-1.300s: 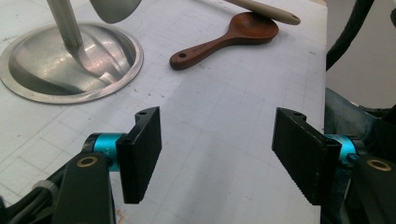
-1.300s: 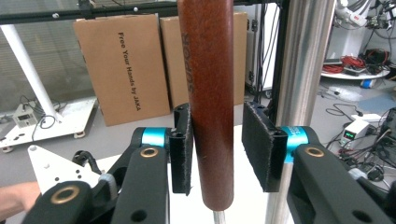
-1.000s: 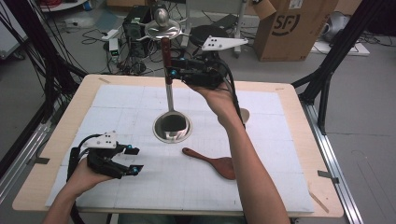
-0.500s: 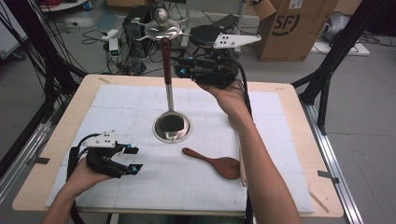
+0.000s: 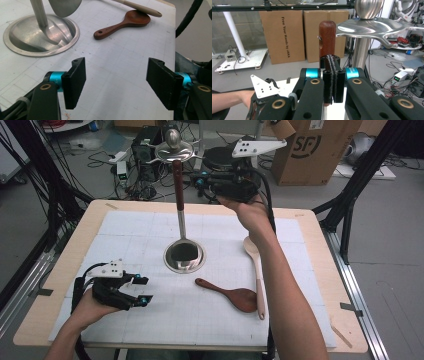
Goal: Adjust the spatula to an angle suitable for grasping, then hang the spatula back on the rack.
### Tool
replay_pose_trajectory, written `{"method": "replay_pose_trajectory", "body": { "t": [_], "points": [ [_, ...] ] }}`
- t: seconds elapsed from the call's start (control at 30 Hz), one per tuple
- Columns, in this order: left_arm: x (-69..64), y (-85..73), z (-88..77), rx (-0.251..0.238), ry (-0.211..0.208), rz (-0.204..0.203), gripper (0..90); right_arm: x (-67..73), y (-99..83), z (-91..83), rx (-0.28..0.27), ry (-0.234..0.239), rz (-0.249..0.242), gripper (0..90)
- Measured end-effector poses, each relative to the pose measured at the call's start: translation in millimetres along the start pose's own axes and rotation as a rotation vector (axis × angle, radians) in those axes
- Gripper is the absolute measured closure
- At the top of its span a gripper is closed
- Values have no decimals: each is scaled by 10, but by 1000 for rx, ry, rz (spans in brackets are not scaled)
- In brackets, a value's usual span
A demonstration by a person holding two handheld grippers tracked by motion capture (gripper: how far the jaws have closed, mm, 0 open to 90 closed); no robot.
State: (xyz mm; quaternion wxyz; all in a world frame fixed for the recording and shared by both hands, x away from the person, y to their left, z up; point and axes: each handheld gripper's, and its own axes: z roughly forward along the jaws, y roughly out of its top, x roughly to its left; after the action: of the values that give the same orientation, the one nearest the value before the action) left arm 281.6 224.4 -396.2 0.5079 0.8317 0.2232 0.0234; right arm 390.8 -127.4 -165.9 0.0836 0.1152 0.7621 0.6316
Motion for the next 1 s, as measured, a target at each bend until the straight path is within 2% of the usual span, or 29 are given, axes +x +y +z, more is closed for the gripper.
{"method": "replay_pose_trajectory", "body": {
  "t": [0.33,0.57,1.0],
  "points": [
    [9,-2,8,6,2,-1,328,-8,51,-6,-16,-9,-10,898],
    [-5,1,9,3,-1,4,328,23,49,9,-2,-3,-13,898],
    [12,-1,5,2,-9,5,328,-74,58,-18,-21,4,-10,898]
  ]
}}
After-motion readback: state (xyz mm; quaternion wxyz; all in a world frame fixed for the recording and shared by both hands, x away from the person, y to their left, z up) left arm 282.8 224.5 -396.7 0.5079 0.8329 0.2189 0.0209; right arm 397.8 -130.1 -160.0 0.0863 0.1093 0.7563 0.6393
